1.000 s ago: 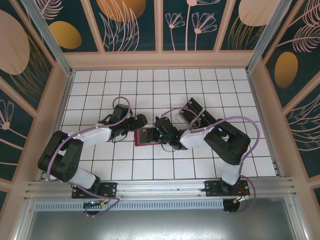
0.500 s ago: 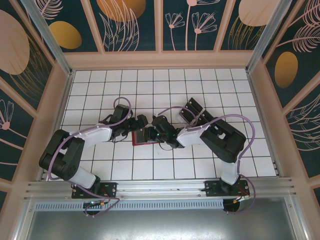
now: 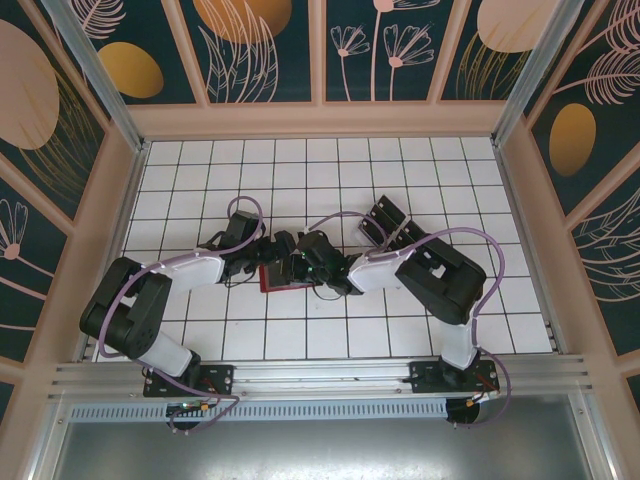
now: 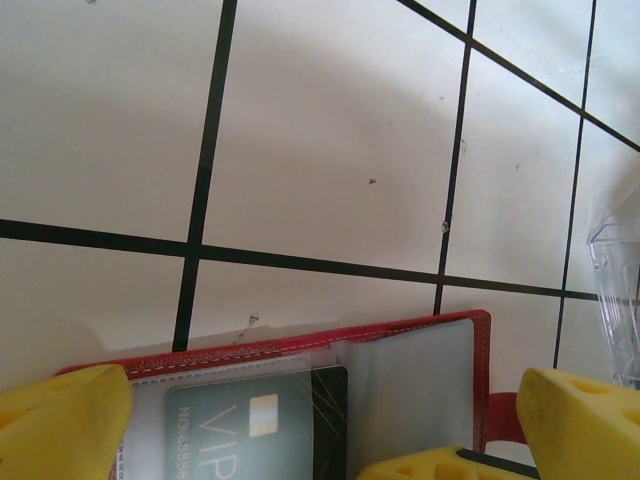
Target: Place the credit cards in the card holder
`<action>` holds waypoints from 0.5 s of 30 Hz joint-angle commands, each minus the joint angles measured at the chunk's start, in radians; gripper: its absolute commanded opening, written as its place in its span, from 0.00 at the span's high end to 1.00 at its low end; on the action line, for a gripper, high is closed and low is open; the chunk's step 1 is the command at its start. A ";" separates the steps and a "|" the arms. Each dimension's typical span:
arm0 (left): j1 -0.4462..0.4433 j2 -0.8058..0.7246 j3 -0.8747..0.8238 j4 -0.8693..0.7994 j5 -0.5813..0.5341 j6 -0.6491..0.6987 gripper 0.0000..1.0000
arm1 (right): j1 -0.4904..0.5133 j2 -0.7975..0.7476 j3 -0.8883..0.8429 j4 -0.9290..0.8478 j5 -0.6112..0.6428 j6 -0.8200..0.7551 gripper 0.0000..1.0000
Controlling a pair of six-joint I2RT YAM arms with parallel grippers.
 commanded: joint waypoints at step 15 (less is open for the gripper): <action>0.001 -0.009 0.115 -0.140 -0.092 0.081 0.01 | -0.021 -0.070 -0.080 -0.039 0.056 -0.011 0.71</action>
